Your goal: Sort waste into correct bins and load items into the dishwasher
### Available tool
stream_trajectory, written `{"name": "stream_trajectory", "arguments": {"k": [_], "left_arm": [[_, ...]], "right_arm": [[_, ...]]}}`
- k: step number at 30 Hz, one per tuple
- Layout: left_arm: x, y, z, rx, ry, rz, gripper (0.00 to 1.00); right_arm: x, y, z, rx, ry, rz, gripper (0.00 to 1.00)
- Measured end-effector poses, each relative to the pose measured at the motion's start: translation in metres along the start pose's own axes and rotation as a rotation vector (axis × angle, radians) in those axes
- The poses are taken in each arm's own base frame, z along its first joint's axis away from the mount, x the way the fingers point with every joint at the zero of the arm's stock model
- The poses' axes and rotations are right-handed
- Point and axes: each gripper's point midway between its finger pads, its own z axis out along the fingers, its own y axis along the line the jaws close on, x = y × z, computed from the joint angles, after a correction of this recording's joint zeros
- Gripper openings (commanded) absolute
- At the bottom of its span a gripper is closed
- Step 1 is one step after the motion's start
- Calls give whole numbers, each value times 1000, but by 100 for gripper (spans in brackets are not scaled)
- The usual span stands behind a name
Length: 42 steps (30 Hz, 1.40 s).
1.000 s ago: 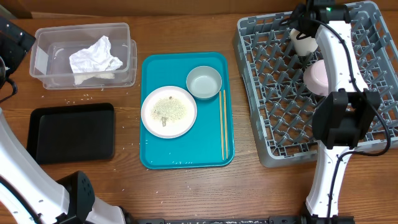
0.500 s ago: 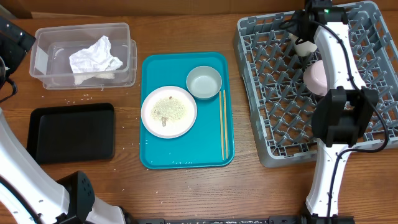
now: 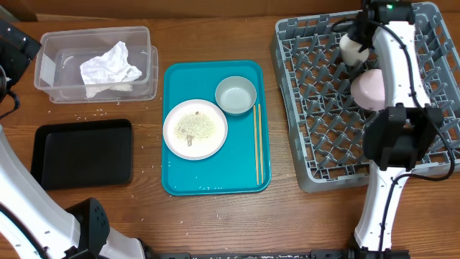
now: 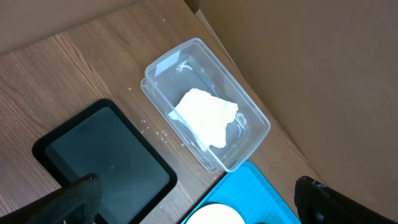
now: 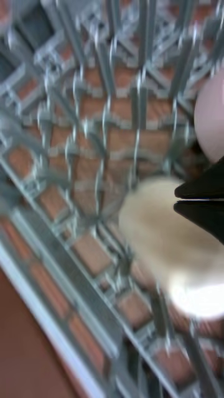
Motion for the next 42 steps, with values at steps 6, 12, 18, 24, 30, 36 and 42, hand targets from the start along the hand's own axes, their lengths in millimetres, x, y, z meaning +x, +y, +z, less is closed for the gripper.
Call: {"name": "stream_trajectory", "arguments": {"k": [6,12,18,24,30,36,42], "left_arm": [[0,0,0,0,0,0,100],[0,0,0,0,0,0,100],[0,0,0,-1,0,0,100],[0,0,0,-1,0,0,100],[0,0,0,0,0,0,100],[0,0,0,0,0,0,100],[0,0,0,0,0,0,100]], "right_arm": [[0,-6,0,-21,21,-11,4],[13,20,-3,-162,88,-37,4],[24,32,-8,-237,139,-47,4],[20,43,-10,-296,127,-61,4],[14,47,-7,-311,95,-58,4],[10,34,-1,-234,72,-58,5],[4,13,3,-104,30,-61,5]]}}
